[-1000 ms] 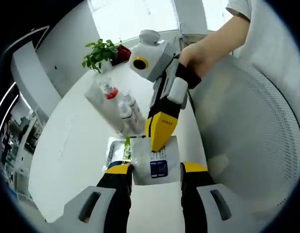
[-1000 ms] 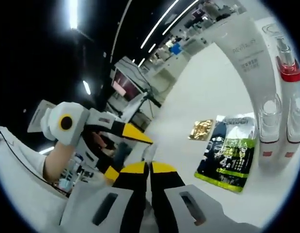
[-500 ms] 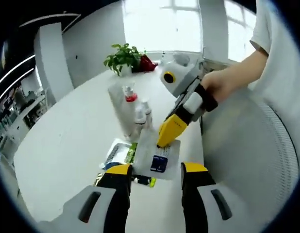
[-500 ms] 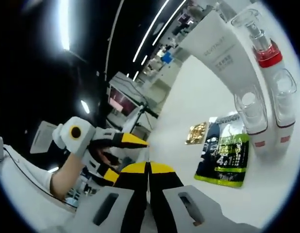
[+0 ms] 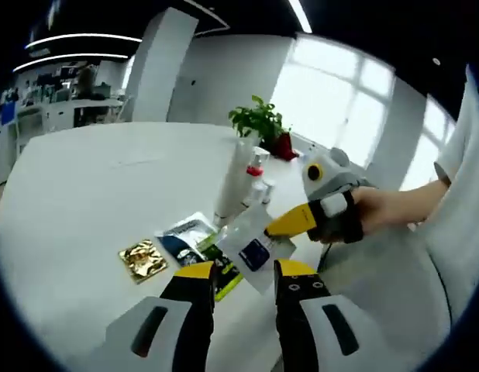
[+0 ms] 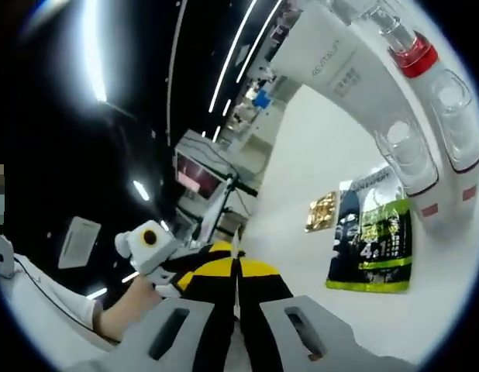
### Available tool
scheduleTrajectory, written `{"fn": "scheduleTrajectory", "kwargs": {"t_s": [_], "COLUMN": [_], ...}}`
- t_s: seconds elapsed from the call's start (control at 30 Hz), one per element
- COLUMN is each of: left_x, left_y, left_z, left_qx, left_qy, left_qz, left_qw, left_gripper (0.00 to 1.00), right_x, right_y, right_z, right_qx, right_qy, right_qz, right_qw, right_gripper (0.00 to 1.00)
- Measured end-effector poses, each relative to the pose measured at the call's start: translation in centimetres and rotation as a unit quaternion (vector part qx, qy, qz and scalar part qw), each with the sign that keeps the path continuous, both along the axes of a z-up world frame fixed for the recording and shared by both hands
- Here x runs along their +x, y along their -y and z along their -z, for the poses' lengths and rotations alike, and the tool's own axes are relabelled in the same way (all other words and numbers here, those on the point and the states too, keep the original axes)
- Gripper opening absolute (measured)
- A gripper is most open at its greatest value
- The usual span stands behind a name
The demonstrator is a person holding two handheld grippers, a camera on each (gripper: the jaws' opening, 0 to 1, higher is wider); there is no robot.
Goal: Arrange the skincare products in the storage area until every visible bottle or jar stands upright without overlapping.
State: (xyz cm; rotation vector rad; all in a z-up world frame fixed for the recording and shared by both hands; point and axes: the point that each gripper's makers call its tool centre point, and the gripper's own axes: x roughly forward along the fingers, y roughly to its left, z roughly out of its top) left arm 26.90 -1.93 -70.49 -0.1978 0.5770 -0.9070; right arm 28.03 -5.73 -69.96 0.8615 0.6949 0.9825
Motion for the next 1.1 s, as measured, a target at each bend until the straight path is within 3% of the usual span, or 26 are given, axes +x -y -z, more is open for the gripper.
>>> {"fn": "scheduleTrajectory", "kwargs": {"t_s": [0.2,0.37,0.53,0.77,0.87,1.1], "left_x": [0.4,0.3,0.2,0.6,1.0,1.6], "left_y": [-1.4,-1.9,-2.1,-3.3,-3.6,-4.6], "left_z": [1.2,1.7,2.7,5.2,6.0,8.0], "left_qx": [-0.063,-0.081,-0.081,-0.02,0.005,0.064], "left_qy": [-0.051,-0.069,-0.09,-0.12,-0.119,-0.122], "left_qz": [-0.062,-0.074,-0.094,-0.115,-0.115,-0.113], "left_qw": [0.9948,0.9916,0.9882,0.9859,0.9861,0.9839], "left_gripper": [0.15,0.04,0.04,0.0,0.0,0.0], "right_x": [0.4,0.5,0.8,1.6,1.9,2.9], "right_y": [-0.8,-1.5,-2.0,-3.1,-3.3,-4.1], "right_z": [0.2,1.3,2.5,5.3,6.3,8.8], "right_qx": [0.021,0.019,-0.003,-0.063,-0.093,-0.19], "right_qy": [-0.02,-0.038,-0.047,-0.053,-0.049,-0.005], "right_qz": [0.015,0.02,0.025,0.039,0.044,0.025], "right_qw": [0.9994,0.9989,0.9986,0.9958,0.9935,0.9815], "right_gripper": [0.01,0.01,0.01,0.01,0.01,0.01]}}
